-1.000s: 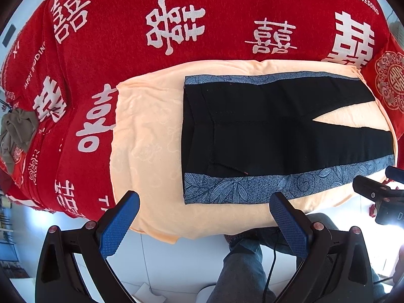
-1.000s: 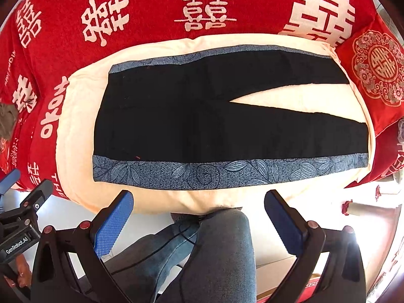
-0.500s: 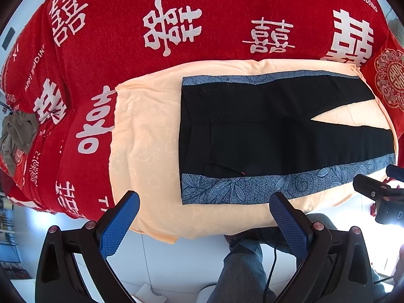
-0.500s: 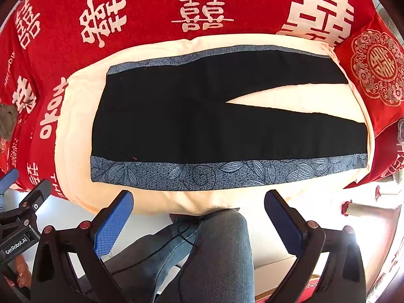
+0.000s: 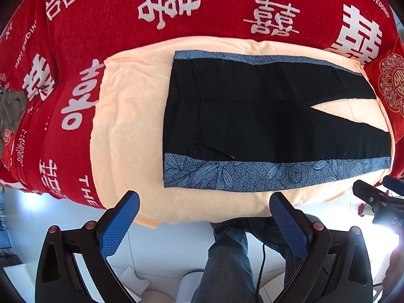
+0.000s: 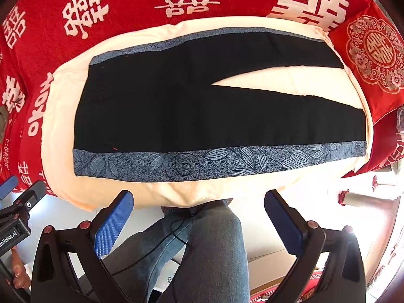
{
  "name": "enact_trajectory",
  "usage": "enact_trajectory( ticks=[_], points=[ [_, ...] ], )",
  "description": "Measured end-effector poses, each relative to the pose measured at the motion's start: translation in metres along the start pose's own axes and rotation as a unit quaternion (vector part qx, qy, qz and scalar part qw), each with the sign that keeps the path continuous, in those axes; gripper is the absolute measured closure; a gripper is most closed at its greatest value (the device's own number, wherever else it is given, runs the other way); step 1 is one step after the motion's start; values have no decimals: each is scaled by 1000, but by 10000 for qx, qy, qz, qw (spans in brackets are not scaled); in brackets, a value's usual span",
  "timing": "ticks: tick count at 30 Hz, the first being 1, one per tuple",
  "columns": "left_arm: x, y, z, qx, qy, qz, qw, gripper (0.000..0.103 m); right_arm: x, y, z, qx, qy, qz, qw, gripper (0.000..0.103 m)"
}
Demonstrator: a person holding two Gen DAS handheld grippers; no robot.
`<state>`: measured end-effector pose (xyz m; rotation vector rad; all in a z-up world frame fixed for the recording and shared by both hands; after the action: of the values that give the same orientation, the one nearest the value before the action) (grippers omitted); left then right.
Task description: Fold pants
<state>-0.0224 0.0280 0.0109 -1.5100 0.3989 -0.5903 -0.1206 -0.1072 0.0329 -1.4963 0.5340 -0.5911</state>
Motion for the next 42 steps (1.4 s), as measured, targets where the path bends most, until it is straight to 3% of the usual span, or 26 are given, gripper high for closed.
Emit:
enact_trajectory(
  ticks=[5,9,11,14,18,19,21,23,24,31,36,37,38,39,42],
  points=[
    [5,25,-5,-93,-72,189,9998,0,9,18,-7,-82,-15,91,9999,0],
    [10,57,-10,-258,-176,431,9986,0,17,41,-14,346,121,142,9992,0],
    [10,70,-11,-387,-274,470,9978,0,20,53,-14,752,204,167,9968,0],
    [8,93,-6,-843,-621,539,9930,0,22,78,-7,1836,289,363,9819,0],
    [-2,125,9,-1540,-1189,649,9787,0,14,119,17,3212,325,667,9441,0],
    [-5,131,13,-1643,-1287,638,9759,0,12,127,23,3353,328,718,9388,0],
    [-9,143,21,-1790,-1424,625,9715,0,4,155,36,3695,385,895,9241,9],
    [-12,152,27,-1920,-1483,600,9683,7,-3,179,44,3949,488,1093,9109,39],
    [-14,157,29,-2004,-1482,617,9665,7,-8,194,49,4087,555,1248,9024,42],
    [-20,172,33,-2268,-1439,626,9612,7,-25,229,53,4499,736,1363,8795,43],
    [-26,178,26,-2469,-1493,742,9546,7,-22,240,41,4938,1430,1190,8494,44],
    [-28,179,25,-2544,-1550,765,9515,7,-23,238,41,4943,1466,1190,8485,55],
    [-28,180,23,-2642,-1622,801,9473,7,-22,234,42,4983,1488,1147,8464,84],
    [-28,182,21,-2786,-1701,858,9413,7,-19,228,41,5050,1519,1099,8425,93],
    [-24,186,16,-3070,-1960,977,9262,7,-4,203,39,5184,1401,774,8400,95]
  ],
)
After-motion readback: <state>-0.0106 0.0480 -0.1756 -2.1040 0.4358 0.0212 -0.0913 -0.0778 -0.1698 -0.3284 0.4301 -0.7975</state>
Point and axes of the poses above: each gripper's, at about its wrist camera, not at the fingertips, and y roughly the way its jaws point, z to its left, x to its top, the point moved 3 cm from there along y, roughly the way its jaws point, and after that the axes turned 4 degrees about z, right-handed, at the moved point
